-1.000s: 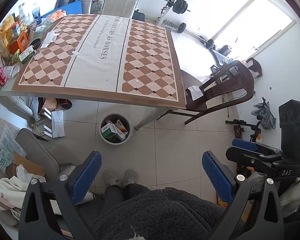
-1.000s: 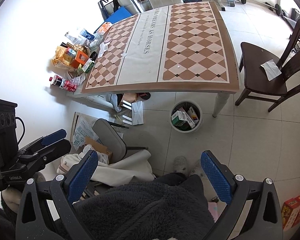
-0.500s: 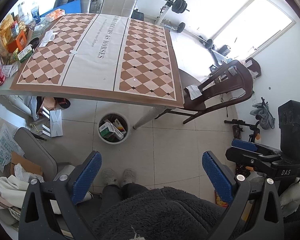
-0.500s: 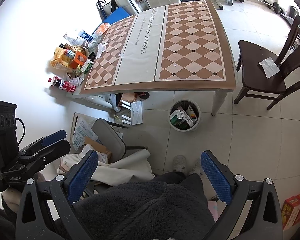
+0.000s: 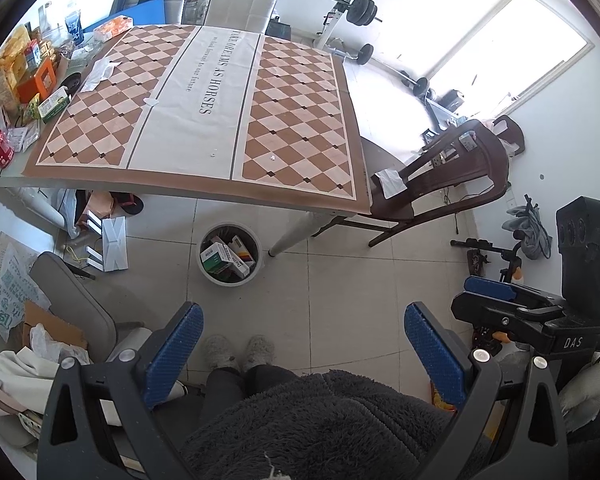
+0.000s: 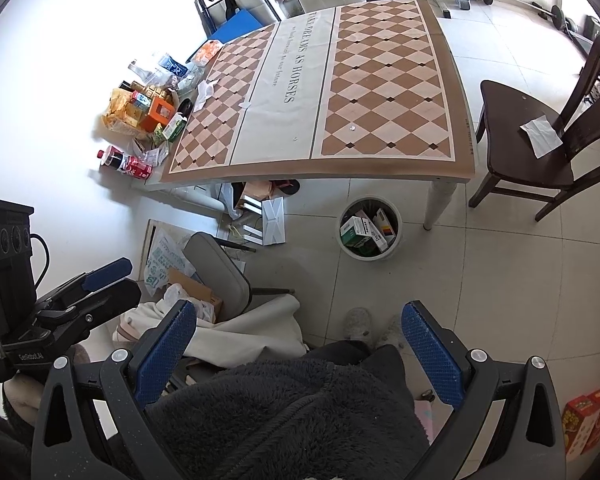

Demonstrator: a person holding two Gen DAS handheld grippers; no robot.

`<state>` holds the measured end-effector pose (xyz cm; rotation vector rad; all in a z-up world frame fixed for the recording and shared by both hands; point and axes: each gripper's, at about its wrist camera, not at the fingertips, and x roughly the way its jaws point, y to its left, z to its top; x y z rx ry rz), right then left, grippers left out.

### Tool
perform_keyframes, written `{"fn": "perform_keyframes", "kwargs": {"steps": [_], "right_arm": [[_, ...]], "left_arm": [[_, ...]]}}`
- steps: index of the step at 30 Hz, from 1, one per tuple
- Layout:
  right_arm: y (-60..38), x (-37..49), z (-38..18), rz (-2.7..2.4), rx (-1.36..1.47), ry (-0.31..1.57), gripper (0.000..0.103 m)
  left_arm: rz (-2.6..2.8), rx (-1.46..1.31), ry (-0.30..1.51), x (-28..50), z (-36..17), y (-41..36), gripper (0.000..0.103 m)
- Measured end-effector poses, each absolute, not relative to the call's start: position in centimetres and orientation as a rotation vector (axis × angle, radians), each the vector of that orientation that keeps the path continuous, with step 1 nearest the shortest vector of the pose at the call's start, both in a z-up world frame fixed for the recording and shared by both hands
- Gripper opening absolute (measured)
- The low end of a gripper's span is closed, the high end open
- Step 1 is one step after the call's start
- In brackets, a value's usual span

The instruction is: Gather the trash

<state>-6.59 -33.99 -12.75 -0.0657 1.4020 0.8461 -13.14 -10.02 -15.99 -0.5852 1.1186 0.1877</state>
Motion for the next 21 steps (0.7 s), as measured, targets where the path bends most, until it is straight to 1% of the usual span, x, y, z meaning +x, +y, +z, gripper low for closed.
{"fn": "perform_keyframes", "kwargs": {"steps": [21], "right_arm": [[-34.06, -7.18, -12.80, 0.843, -0.065, 1.404, 0.103]], "left_arm": [[0.191, -0.586, 1.115, -13.23, -15.97, -9.96, 0.103]]}}
